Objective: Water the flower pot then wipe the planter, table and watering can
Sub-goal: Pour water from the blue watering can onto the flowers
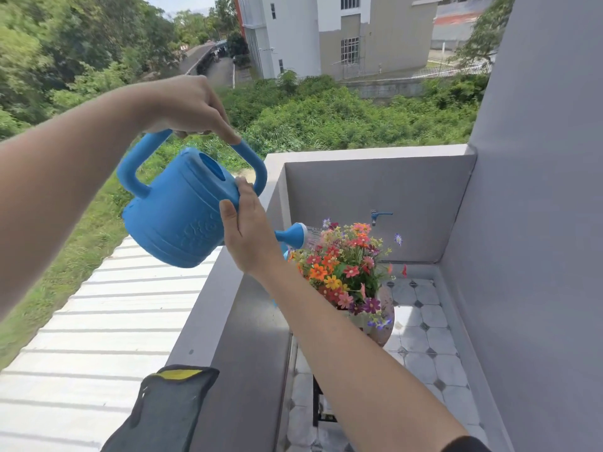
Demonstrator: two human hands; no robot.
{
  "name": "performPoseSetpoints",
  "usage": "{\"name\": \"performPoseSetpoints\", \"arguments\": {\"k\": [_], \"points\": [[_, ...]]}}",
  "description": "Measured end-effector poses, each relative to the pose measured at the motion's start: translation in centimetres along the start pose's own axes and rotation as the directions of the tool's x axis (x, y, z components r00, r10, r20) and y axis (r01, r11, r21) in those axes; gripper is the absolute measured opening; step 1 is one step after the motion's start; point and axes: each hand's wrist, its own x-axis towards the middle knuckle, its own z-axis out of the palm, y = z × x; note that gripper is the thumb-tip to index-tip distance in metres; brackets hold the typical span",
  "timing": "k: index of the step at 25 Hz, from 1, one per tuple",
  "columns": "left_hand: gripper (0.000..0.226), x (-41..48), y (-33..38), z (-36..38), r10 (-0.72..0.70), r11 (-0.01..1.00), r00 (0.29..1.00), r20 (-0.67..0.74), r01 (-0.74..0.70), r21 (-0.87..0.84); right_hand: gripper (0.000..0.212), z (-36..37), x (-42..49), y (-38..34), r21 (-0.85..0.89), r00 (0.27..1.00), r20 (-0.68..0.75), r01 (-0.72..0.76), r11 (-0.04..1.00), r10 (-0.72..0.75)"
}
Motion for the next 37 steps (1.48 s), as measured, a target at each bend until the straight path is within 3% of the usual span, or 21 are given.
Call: {"name": "performPoseSetpoints", "arguments": {"k": [4,8,15,20,25,30,37], "points": [[0.02,0.9,0.4,1.4,0.026,0.998,0.995,0.094,-0.021,-0.051,0.06,0.3,-1.2,1.0,0.019,0.997,-0.068,-0.037,0.999,0.038],[0.019,2.0,1.4,2.1,0.056,0.995,0.995,0.085,-0.048,-0.092,0.058,-1.3,-0.9,1.4,-0.006,0.99,-0.135,-0.045,0.999,0.044],[0.021,2.6,-0.7,1.1,0.004,0.998,0.999,0.039,-0.002,-0.065,0.057,0.5,1.1,0.9,0.032,0.995,-0.074,-0.067,0.997,0.069],[0.017,1.1,-3.4,2.1,-0.037,0.999,0.993,0.11,0.04,-0.029,0.054,3.9,-1.0,0.5,0.11,0.991,-0.04,-0.119,0.987,0.124],[0.019,-0.3,-3.6,3.2,0.012,1.0,0.99,0.143,-0.009,-0.019,0.061,5.0,-3.6,0.4,0.101,0.987,-0.088,-0.124,0.987,0.133],[0.021,-0.9,-2.9,2.8,0.023,0.998,0.997,0.069,-0.02,-0.052,0.059,3.7,-3.1,0.8,0.047,0.989,-0.127,-0.073,0.996,0.079],[0.026,-2.1,-3.8,1.9,-0.027,0.999,0.999,0.022,0.028,-0.044,0.056,4.0,-2.6,-0.4,0.082,0.996,-0.043,-0.076,0.994,0.08]]}}
